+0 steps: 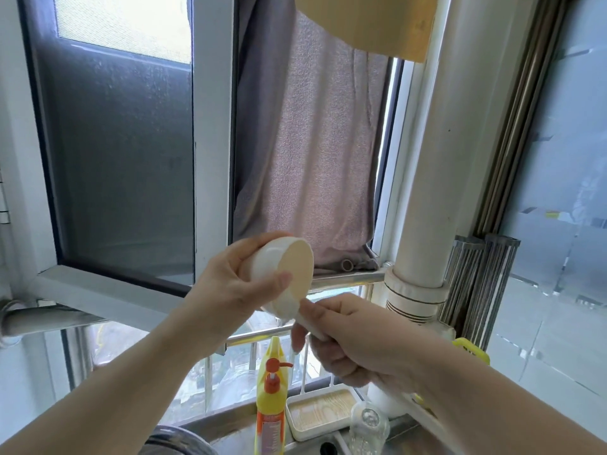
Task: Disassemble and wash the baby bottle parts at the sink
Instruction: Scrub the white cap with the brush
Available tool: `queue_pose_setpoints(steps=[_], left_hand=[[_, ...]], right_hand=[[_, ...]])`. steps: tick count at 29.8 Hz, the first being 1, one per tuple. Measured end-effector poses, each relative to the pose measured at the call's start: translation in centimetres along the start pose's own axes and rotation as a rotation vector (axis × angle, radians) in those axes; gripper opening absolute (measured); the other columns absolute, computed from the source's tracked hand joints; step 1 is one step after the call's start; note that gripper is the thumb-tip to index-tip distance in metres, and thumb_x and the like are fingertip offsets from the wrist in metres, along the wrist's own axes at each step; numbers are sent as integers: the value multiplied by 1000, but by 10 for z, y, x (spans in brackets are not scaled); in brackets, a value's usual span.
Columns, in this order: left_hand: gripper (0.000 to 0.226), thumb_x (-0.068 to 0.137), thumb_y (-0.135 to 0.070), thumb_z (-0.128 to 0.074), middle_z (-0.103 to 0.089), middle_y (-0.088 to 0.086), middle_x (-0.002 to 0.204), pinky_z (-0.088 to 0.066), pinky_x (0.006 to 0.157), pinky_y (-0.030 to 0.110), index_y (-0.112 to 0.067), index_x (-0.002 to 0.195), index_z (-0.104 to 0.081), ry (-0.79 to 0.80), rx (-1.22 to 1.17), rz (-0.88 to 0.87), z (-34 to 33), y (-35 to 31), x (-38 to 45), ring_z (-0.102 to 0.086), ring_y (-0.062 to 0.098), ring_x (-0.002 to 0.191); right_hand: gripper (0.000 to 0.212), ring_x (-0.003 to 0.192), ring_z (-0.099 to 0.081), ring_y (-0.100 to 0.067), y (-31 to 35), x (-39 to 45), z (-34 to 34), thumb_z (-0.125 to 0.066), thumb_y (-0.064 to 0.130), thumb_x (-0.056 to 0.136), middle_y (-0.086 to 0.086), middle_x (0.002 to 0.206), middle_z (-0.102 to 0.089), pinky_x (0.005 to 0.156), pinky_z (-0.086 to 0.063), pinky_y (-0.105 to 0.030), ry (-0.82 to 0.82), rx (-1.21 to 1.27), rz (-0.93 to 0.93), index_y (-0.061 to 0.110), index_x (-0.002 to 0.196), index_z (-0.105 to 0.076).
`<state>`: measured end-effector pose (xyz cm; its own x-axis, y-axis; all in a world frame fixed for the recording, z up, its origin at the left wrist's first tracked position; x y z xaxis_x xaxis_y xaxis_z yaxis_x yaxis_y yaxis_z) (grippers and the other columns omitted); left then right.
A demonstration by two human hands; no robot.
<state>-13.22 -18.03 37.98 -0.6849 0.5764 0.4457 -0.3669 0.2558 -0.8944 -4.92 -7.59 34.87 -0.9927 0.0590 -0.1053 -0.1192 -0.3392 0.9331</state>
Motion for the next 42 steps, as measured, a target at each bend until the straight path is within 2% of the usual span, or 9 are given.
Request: queue_pose_setpoints(steps=[2,5,8,13,20,24,31,37,42], left_hand=[[51,47,-31,-80,-65,-8,91,-52,59,21,-35,98,-71,-8,8,-5,1,0,1,-63,7,72],[55,44,-44,-75,-69,-1,88,-52,58,24,-33,97,-70,-4,29,64,-1,7,0,-67,13,69],[53,51,-40,-81,-69,-1,81,-53,58,23,-29,101,-66,21,49,118,-3,8,1,-68,12,69],[56,48,-35,-89,-66,0,94,-52,61,21,-33,100,-68,1,83,25,-3,3,1,-66,14,76],[79,52,-50,-83,-54,-12,109,-57,74,29,-48,121,-45,1,306,-121,-1,9,-2,-61,11,94],[91,40,-37,-85,-53,-20,111,-54,88,38,-58,118,-44,102,294,-34,-7,9,-3,-60,11,104],[49,56,-28,-71,-58,12,105,-59,62,36,-29,104,-62,171,-76,229,-15,-10,-5,-64,30,84],[36,69,-24,-76,-66,5,98,-56,62,29,-33,103,-65,70,80,188,-14,7,-1,-66,22,83],[47,53,-32,-80,-68,-8,88,-57,64,31,-38,97,-68,32,60,38,-15,-2,-1,-67,14,76]], right_hand=[[43,42,-26,-9,-1,2,6,-38,48,95,3,53,-34,37,-22,-17,-35,-114,24,18,72,-60],[44,45,-47,-10,28,-3,32,-36,50,95,6,56,-52,46,-45,-23,-516,-1072,387,20,74,-61],[40,40,-46,-12,46,-21,32,-39,42,93,7,53,-50,36,-38,-23,-833,-1390,651,18,67,-58],[44,45,-46,-3,31,3,27,-36,48,95,10,54,-49,49,-41,-19,-450,-895,392,19,79,-64],[41,39,-22,-4,7,1,3,-33,39,100,6,50,-31,31,-20,-13,72,126,15,13,79,-56],[43,37,-24,-5,6,3,12,-35,41,98,7,47,-32,32,-20,-13,-12,39,41,14,73,-56],[41,38,-34,-4,18,-3,20,-42,49,93,9,48,-43,42,-31,-16,-120,-459,110,20,76,-64],[34,35,-43,-14,51,-30,26,-57,42,87,7,47,-46,41,-19,-19,-899,-1532,559,21,60,-53],[45,51,-53,-12,26,-2,27,-37,48,96,5,63,-59,50,-46,-25,-496,-818,384,16,79,-64]])
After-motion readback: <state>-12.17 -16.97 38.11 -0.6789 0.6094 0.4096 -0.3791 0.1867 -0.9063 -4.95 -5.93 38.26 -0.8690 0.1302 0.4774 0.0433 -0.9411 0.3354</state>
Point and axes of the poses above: each hand's wrist, its own x-axis towards the middle knuckle, its own z-axis out of the back of the hand, y = z × x, the point moved 7 cm from there along x, towards the middle knuckle
